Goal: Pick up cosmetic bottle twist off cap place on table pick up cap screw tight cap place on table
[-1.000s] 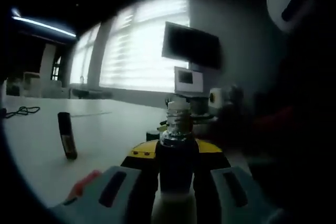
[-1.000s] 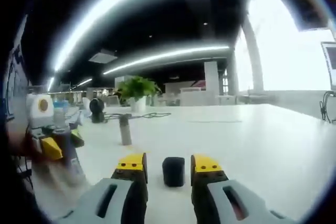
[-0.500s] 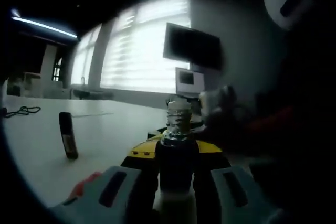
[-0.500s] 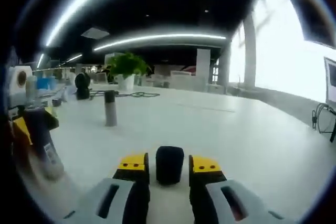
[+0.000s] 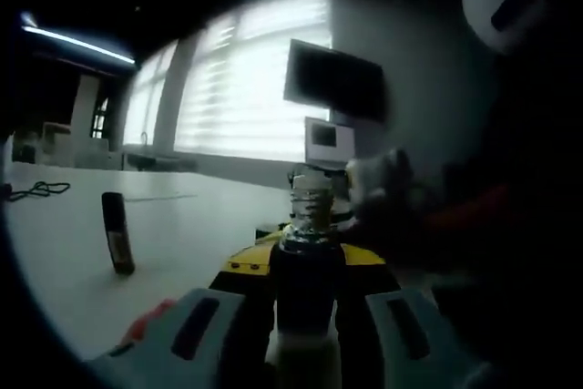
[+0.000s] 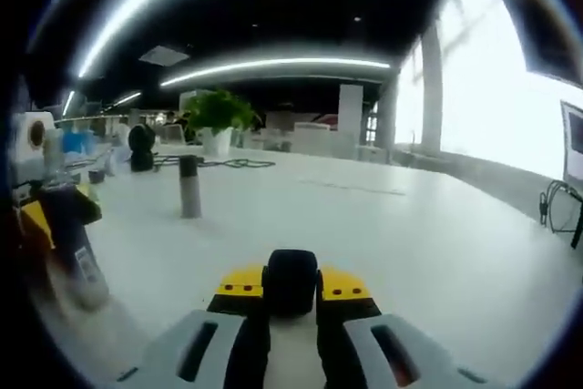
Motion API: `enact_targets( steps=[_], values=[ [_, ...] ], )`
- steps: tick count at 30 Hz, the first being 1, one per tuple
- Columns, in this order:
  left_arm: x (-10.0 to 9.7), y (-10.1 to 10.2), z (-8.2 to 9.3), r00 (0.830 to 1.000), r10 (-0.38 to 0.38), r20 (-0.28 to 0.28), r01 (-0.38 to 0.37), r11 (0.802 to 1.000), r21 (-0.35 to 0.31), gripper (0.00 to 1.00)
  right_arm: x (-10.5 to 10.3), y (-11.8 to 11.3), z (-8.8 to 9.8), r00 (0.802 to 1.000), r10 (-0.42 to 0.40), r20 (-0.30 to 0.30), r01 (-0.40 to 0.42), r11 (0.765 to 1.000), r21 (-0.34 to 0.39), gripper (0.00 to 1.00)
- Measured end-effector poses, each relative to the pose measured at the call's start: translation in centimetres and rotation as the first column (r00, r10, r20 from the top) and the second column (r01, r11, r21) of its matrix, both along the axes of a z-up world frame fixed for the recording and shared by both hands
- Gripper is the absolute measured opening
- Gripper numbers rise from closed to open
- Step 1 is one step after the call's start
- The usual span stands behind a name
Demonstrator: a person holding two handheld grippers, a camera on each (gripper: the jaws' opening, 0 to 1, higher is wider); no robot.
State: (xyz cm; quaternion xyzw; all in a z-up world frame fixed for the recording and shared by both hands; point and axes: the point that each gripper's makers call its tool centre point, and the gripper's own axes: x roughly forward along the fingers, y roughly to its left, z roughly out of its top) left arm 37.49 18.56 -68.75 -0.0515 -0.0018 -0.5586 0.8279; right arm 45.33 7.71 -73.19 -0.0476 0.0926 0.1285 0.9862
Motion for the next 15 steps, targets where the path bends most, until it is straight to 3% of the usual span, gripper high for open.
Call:
enact_targets(
  steps=[3, 5, 7, 10, 15],
  values=[
    [0.0, 0.0, 0.0, 1.000, 0.000, -0.001, 0.000, 1.000, 0.000, 0.15, -0.7, 0.8, 1.1, 0.997, 0.072, 0.006, -0.072, 0.988, 0.138, 0.13],
    [0.0, 0.0, 0.0, 1.000, -0.001, -0.001, 0.001, 1.000, 0.000, 0.15, -1.0, 0.9, 1.4, 0.994, 0.110, -0.006, -0.108, 0.981, 0.159, 0.13],
    [-0.1, -0.1, 0.0, 1.000, -0.005, 0.001, 0.005, 1.000, 0.002, 0.15, -1.4, 1.4, 2.9, 0.983, 0.173, 0.056, -0.180, 0.969, 0.170, 0.13],
    [-0.5, -0.2, 0.1, 1.000, -0.022, -0.004, 0.022, 1.000, 0.000, 0.15, -2.3, 2.7, 5.5, 0.956, 0.272, 0.109, -0.291, 0.928, 0.234, 0.13],
    [-0.8, -0.4, 0.1, 0.999, -0.032, -0.003, 0.032, 0.999, 0.001, 0.15, -4.6, 5.8, 9.7, 0.868, 0.456, 0.197, -0.495, 0.831, 0.256, 0.13]
  ],
)
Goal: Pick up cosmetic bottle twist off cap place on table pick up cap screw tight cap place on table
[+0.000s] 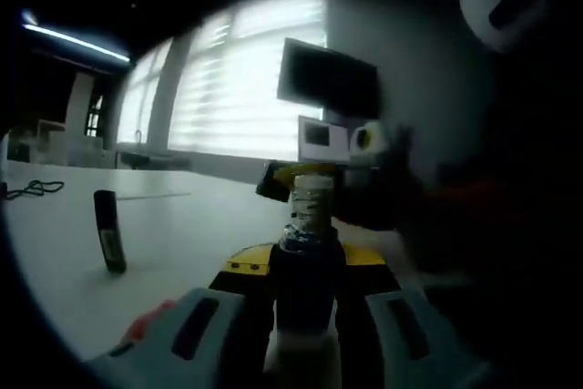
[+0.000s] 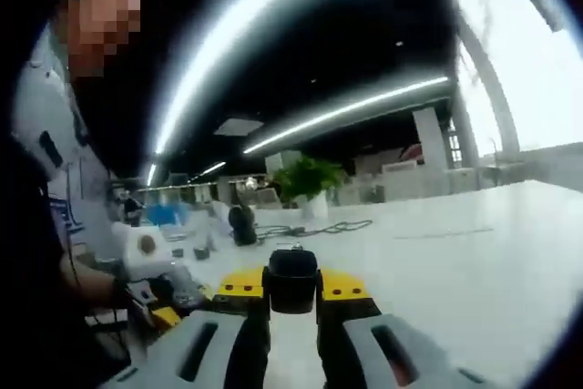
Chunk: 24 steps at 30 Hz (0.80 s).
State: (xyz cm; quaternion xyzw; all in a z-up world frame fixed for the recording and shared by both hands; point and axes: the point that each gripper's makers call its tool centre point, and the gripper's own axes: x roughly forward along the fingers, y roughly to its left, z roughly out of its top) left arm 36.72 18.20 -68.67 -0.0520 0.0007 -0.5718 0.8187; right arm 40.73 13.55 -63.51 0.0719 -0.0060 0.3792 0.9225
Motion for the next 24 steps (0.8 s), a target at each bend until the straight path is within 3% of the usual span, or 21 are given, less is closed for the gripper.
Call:
enact_targets(
  steps=[4, 9, 14, 20, 24],
  values=[
    [-0.7, -0.4, 0.0, 0.999, -0.032, 0.000, 0.032, 0.999, 0.002, 0.15, -1.7, 1.9, 1.5, 0.992, 0.117, 0.049, -0.116, 0.993, -0.024, 0.13],
    [-1.5, -0.7, 0.0, 0.997, -0.075, 0.000, 0.075, 0.997, 0.003, 0.15, -3.2, 3.4, 1.8, 0.972, 0.232, 0.048, -0.230, 0.972, -0.042, 0.13],
    [-1.9, -0.7, 0.0, 0.994, -0.104, -0.012, 0.104, 0.995, -0.001, 0.15, -5.1, 4.7, 2.1, 0.927, 0.372, 0.033, -0.371, 0.928, -0.042, 0.13],
    [-2.6, -0.9, -0.1, 0.990, -0.144, -0.011, 0.144, 0.990, 0.002, 0.15, -6.2, 6.0, 2.0, 0.880, 0.473, 0.039, -0.466, 0.877, -0.118, 0.13],
    [-2.5, -0.8, -0.1, 0.989, -0.148, -0.013, 0.148, 0.989, 0.001, 0.15, -6.9, 6.7, 1.6, 0.841, 0.541, 0.007, -0.535, 0.833, -0.144, 0.13]
  ],
)
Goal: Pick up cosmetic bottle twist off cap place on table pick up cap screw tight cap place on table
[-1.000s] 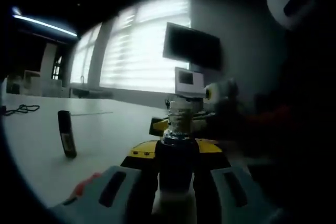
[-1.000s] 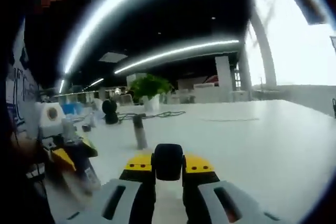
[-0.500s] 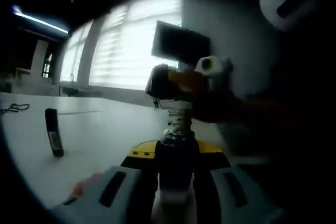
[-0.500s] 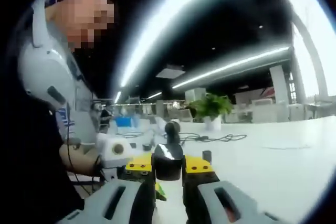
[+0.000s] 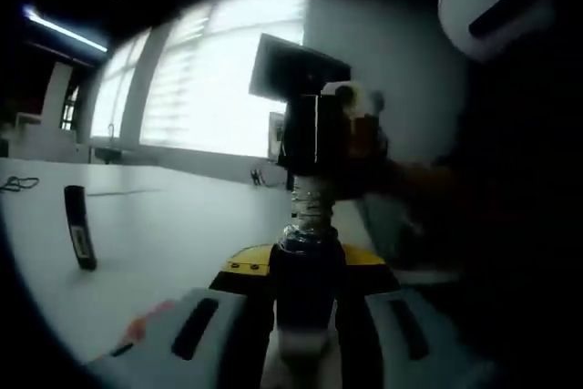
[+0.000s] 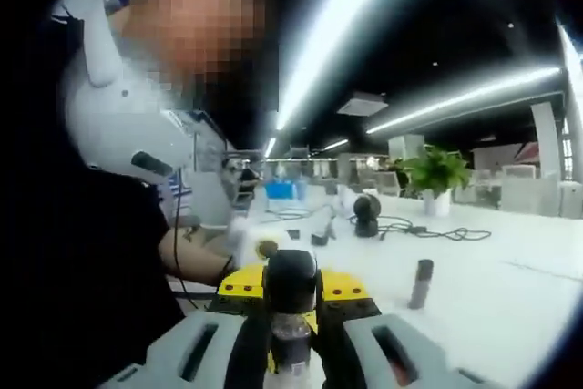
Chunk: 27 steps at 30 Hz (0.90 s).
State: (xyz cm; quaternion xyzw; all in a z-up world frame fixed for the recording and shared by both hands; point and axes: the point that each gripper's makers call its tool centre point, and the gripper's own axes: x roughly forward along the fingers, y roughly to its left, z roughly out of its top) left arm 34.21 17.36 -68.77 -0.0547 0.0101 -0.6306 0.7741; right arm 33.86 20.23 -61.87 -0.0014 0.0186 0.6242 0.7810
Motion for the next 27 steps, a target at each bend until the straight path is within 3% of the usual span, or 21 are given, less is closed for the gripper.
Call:
enact_targets(
  steps=[8, 17, 27],
  values=[
    [0.0, 0.2, -0.2, 1.000, -0.007, 0.003, 0.007, 1.000, 0.000, 0.15, -0.1, 0.7, -1.2, 0.997, 0.076, -0.004, -0.076, 0.995, -0.065, 0.13],
    [0.0, 0.0, -0.1, 1.000, -0.008, 0.001, 0.008, 1.000, -0.001, 0.15, -0.3, 1.1, -2.5, 0.983, 0.186, -0.007, -0.185, 0.970, -0.160, 0.13],
    [-0.1, -0.1, -0.2, 1.000, -0.013, -0.004, 0.013, 1.000, -0.002, 0.15, -0.3, 1.5, -2.6, 0.962, 0.269, -0.053, -0.274, 0.945, -0.181, 0.13]
  ],
)
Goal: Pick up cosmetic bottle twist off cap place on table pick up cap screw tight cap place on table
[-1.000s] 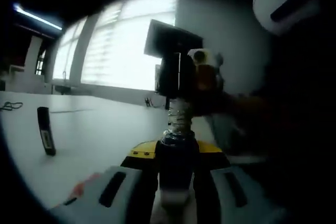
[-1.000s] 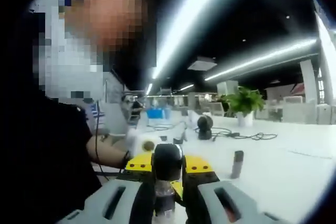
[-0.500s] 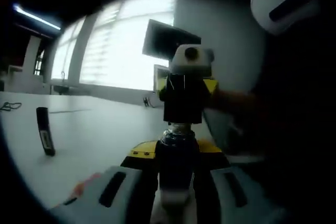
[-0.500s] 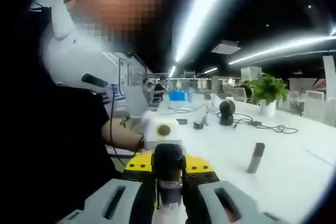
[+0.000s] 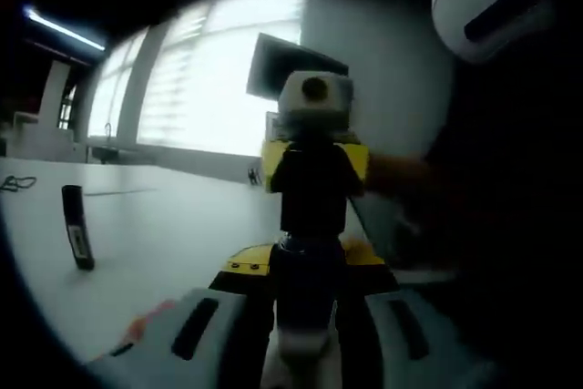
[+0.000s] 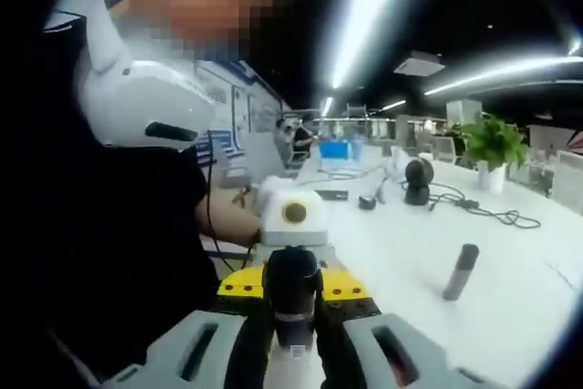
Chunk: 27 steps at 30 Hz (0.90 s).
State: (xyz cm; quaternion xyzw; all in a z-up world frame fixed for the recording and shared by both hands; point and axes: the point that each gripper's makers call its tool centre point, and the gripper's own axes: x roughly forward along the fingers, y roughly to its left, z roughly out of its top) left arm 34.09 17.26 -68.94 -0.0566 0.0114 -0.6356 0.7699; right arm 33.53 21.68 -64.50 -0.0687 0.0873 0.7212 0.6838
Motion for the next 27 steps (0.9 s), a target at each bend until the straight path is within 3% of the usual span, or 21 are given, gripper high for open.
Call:
enact_targets(
  steps=[14, 19, 24, 27],
  values=[
    [-0.20, 0.02, -0.07, 1.000, -0.005, 0.013, 0.005, 1.000, 0.008, 0.15, -0.49, -0.23, -0.07, 0.999, 0.026, 0.042, -0.025, 1.000, -0.019, 0.14],
    [-0.19, -0.10, 0.01, 1.000, -0.002, 0.014, 0.002, 1.000, 0.008, 0.15, -0.54, -0.29, -0.36, 0.999, 0.013, 0.041, -0.012, 1.000, -0.009, 0.23],
    [-0.16, -0.07, 0.01, 1.000, 0.000, 0.017, 0.000, 1.000, 0.010, 0.15, -0.64, 0.20, -0.29, 0.999, -0.001, 0.038, 0.001, 1.000, 0.000, 0.22],
    [-0.22, -0.29, 0.10, 1.000, 0.002, 0.016, -0.002, 1.000, 0.010, 0.15, -0.31, 0.15, -0.16, 0.998, -0.017, 0.053, 0.016, 1.000, 0.007, 0.14]
  ],
)
